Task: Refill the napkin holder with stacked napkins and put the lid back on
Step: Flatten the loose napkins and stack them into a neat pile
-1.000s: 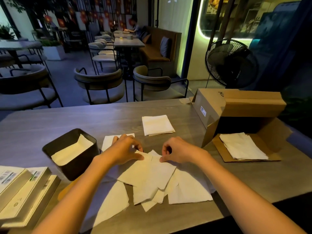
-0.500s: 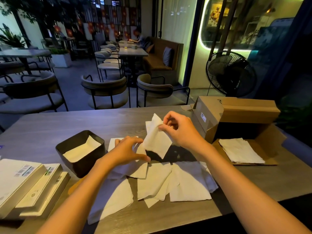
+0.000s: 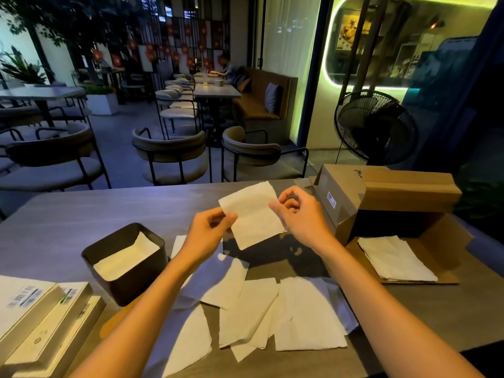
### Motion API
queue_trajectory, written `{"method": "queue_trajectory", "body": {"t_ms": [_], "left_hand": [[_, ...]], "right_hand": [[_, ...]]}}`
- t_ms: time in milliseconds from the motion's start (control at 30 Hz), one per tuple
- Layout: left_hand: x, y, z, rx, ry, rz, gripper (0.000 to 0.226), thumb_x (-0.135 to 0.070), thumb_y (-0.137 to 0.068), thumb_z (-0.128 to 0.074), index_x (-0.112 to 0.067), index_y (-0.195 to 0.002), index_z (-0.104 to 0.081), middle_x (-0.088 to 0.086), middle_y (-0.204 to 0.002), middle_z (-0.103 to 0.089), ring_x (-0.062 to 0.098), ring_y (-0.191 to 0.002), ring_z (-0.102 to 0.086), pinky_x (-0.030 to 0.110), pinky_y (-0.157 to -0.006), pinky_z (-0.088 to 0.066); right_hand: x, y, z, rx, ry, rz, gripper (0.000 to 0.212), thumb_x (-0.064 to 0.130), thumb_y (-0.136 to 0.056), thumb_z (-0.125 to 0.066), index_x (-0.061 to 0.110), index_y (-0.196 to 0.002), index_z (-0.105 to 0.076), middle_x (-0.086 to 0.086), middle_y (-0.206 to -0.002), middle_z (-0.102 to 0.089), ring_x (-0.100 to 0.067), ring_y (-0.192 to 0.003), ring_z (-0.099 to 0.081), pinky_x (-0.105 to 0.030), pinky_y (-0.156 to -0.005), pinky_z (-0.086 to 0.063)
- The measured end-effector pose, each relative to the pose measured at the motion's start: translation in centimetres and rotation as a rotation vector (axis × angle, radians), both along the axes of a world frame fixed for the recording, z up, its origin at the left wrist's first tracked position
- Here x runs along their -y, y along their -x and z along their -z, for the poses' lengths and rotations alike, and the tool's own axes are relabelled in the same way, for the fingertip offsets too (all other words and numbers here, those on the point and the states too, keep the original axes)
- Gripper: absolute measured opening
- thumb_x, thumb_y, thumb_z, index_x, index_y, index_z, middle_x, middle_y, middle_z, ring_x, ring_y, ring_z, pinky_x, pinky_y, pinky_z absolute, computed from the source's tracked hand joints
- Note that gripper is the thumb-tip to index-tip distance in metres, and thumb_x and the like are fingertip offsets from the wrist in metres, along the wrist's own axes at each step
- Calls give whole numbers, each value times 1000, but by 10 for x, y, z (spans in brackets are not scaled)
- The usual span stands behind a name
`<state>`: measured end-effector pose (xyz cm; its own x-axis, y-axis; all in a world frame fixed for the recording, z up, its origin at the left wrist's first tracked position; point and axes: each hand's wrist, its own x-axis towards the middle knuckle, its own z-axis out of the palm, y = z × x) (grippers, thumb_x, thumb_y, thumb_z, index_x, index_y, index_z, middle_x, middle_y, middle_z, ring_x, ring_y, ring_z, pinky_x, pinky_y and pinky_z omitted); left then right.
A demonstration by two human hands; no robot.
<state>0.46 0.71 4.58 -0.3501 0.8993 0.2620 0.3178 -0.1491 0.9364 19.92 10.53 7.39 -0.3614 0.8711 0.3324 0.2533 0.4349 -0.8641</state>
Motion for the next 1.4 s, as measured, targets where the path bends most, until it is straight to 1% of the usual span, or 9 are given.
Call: {"method": "queue_trajectory", "body": {"t_ms": [200,333,433,600,767,867,1067,1267,1400], "left_hand": [[-36,1,15,75,67,-105,15,-24,-97,-61,-25,-111,-61,-16,-96,-64,13,-96,-67,16,-64,-54],[-59,-2,29,93,167,-53,43,-17,-88,-73,-22,-127,-55,-15,-102,-61,20,-104,-65,39,-84,-61],[-76,-2,38,82,178,-80,55,-11,-83,-76,-21,-132,-51,-17,-101,-58,24,-107,-64,49,-86,-59],[-98,6,46,83,182,-145,60,-7,-86,-72,-18,-140,-49,-2,-114,-62,27,-112,-63,50,-88,-58],[-110,14,56,-79,198,-195,68,-10,-89,-70,-17,-149,-40,7,-132,-60,27,-117,-61,45,-93,-56],[-108,12,63,-211,190,-192,69,-12,-90,-70,-16,-151,-38,7,-138,-57,22,-105,-67,29,-82,-58],[-105,8,63,-317,144,-189,61,-13,-88,-72,-8,-144,-47,11,-136,-59,8,-85,-62,18,-72,-52],[-110,10,70,-388,159,-181,67,-17,-84,-77,-16,-144,-48,7,-143,-49,27,-122,-54,43,-96,-55],[-110,15,79,-483,181,-176,56,-28,-86,-75,-25,-138,-55,1,-137,-51,23,-123,-50,48,-100,-50]], "right_hand": [[-25,9,31,3,50,87,11,25,-96,-71,17,-100,-63,0,-81,-64,-12,-71,-59,-23,-64,-49],[-44,16,49,-16,55,178,9,23,-96,-70,19,-97,-63,3,-82,-63,-9,-71,-59,-20,-64,-48],[-57,21,60,-9,65,209,9,24,-96,-70,21,-97,-62,4,-83,-65,-10,-76,-62,-22,-67,-51],[-76,31,73,33,97,241,9,26,-95,-70,23,-94,-62,3,-82,-67,-11,-80,-66,-26,-71,-55],[-85,30,84,106,91,243,7,26,-95,-71,22,-95,-65,2,-72,-65,-6,-69,-61,-21,-66,-46],[-86,27,87,126,103,224,6,26,-95,-71,21,-96,-67,1,-73,-65,-8,-71,-62,-22,-67,-47],[-87,26,89,135,99,208,7,24,-96,-70,20,-102,-67,-1,-84,-68,-13,-80,-65,-30,-76,-58],[-94,27,92,218,71,228,10,27,-96,-69,20,-103,-66,1,-81,-66,-13,-78,-65,-34,-76,-60],[-97,27,96,252,62,234,13,27,-96,-70,20,-106,-66,3,-81,-65,-12,-78,-64,-31,-73,-58]]}}
